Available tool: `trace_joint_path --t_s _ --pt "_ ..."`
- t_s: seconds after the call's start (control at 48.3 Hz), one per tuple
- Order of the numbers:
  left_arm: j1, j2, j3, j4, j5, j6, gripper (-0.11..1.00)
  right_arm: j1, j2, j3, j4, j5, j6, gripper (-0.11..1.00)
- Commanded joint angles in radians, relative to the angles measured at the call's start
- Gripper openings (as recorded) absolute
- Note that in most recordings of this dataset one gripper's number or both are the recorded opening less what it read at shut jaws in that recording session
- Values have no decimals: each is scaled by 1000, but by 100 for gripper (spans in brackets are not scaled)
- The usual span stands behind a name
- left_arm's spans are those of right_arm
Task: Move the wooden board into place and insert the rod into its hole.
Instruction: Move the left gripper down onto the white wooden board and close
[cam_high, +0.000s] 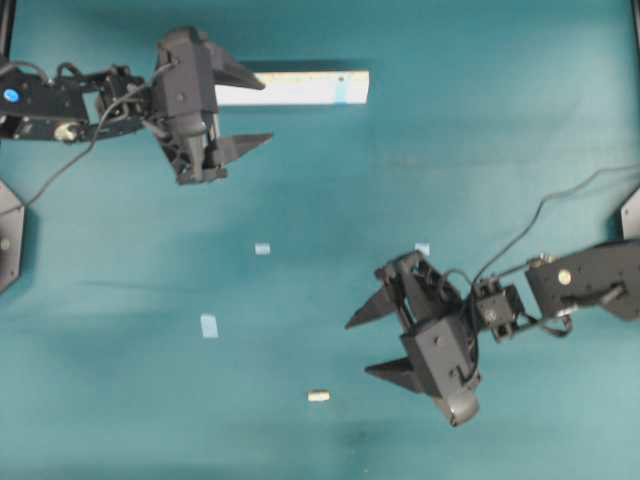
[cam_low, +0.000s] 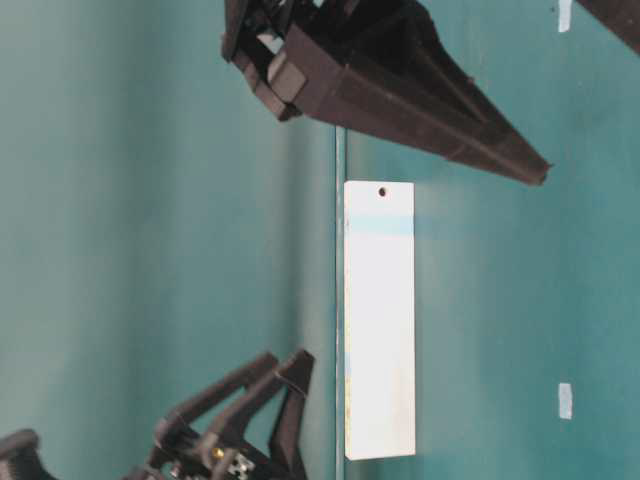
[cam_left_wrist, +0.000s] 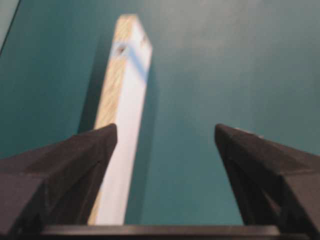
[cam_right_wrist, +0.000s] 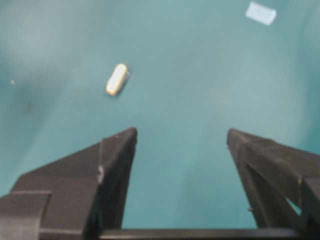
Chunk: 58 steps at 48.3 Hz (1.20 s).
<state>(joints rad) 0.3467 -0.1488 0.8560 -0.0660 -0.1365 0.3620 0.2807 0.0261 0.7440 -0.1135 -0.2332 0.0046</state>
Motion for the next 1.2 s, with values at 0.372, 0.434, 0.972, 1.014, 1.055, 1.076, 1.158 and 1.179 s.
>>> trace_joint_path --t_s 0.372,0.434,0.972,1.014,1.055,1.076,1.158,1.179 --pt "141 51 2 3 -49 110 91 2 -25 -80 -2 156 2 82" --pt "144 69 -3 3 -51 141 91 -2 -25 -81 -2 160 2 82" --pt "144 264 -83 3 -129 167 91 -14 -20 -87 -2 179 21 82" --pt "144 278 -92 3 -133 167 91 -14 -20 -89 -2 184 28 82" --pt "146 287 -95 3 -138 167 91 -14 -20 -89 -2 187 34 82" --pt "144 291 -97 3 -141 167 91 -14 -20 -89 -2 187 37 82" --pt "146 310 -98 3 -156 167 91 -14 -20 -89 -2 190 44 82" --pt "146 314 -98 3 -158 167 91 -14 -20 -89 -2 190 46 82"
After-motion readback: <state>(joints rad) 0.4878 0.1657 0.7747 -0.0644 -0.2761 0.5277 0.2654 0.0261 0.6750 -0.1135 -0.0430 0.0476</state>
